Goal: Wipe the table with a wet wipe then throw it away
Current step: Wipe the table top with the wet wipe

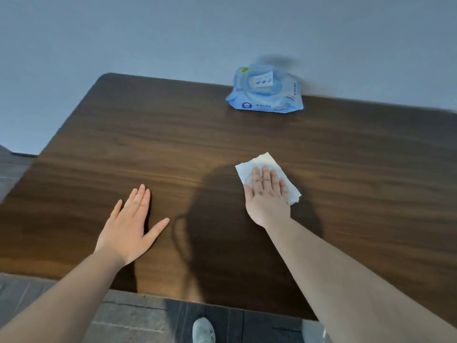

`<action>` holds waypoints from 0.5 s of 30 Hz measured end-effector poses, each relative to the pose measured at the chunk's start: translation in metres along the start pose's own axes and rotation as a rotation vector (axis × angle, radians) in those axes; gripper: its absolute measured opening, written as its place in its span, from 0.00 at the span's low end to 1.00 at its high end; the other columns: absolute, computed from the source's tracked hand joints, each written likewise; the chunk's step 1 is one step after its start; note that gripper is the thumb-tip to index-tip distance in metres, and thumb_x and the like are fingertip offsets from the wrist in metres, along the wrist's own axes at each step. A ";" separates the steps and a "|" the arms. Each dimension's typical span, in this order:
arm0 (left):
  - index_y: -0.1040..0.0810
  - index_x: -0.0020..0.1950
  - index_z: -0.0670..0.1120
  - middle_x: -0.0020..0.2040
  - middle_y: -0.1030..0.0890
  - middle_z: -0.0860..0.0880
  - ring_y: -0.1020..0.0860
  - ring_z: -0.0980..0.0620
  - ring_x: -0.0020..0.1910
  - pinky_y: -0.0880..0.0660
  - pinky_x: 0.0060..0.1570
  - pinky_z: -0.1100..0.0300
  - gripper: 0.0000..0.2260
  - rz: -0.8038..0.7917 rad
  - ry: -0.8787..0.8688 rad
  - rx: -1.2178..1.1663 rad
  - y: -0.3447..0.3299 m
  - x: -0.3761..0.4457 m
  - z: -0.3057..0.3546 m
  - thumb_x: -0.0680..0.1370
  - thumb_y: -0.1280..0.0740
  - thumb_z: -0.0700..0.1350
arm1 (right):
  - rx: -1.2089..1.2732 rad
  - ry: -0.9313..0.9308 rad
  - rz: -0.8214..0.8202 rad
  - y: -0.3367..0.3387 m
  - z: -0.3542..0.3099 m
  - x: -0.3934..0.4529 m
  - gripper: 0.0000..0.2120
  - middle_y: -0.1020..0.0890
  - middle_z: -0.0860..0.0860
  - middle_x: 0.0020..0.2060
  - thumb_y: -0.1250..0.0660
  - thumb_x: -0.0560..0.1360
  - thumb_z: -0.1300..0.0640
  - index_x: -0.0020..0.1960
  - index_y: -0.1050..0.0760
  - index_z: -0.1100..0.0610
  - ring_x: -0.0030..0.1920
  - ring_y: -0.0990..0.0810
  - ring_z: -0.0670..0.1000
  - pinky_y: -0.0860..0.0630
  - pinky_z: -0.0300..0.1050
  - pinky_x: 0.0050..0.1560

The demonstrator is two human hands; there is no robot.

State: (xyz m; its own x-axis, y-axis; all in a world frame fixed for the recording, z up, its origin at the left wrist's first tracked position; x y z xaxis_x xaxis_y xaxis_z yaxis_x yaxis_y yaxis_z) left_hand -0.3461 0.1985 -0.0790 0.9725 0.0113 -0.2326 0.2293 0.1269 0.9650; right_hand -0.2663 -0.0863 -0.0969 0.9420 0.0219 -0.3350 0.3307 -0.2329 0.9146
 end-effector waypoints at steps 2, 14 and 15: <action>0.54 0.77 0.44 0.77 0.55 0.49 0.57 0.55 0.75 0.54 0.73 0.52 0.47 0.005 0.107 0.010 0.002 -0.019 -0.047 0.67 0.64 0.74 | -0.019 0.092 -0.028 -0.011 -0.050 0.004 0.27 0.61 0.51 0.78 0.62 0.81 0.44 0.76 0.65 0.51 0.77 0.64 0.53 0.66 0.52 0.74; 0.57 0.77 0.48 0.78 0.56 0.50 0.57 0.52 0.76 0.60 0.73 0.54 0.46 0.085 0.292 -0.024 -0.003 -0.049 -0.113 0.67 0.60 0.77 | -0.100 0.590 -0.121 -0.073 -0.294 0.008 0.27 0.59 0.49 0.78 0.60 0.81 0.44 0.77 0.61 0.49 0.77 0.62 0.52 0.63 0.53 0.75; 0.56 0.77 0.48 0.78 0.54 0.51 0.57 0.53 0.76 0.60 0.73 0.54 0.46 0.105 0.295 -0.030 -0.003 -0.049 -0.114 0.67 0.60 0.76 | -0.103 0.618 -0.119 -0.076 -0.311 0.008 0.26 0.58 0.49 0.78 0.60 0.81 0.44 0.77 0.61 0.49 0.77 0.62 0.51 0.64 0.53 0.75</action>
State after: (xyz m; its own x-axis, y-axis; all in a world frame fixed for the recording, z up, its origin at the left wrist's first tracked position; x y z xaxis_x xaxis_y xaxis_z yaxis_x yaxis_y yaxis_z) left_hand -0.3994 0.3109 -0.0839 0.9361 0.3128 -0.1608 0.1222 0.1394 0.9827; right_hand -0.2664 0.2337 -0.0990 0.7478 0.6058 -0.2715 0.4104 -0.1004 0.9063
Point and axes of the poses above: each hand's wrist, its own x-axis towards the middle knuckle, its own y-axis out of the back of the hand, z = x × y, the point moved 4 cm from there along x, towards the middle knuckle
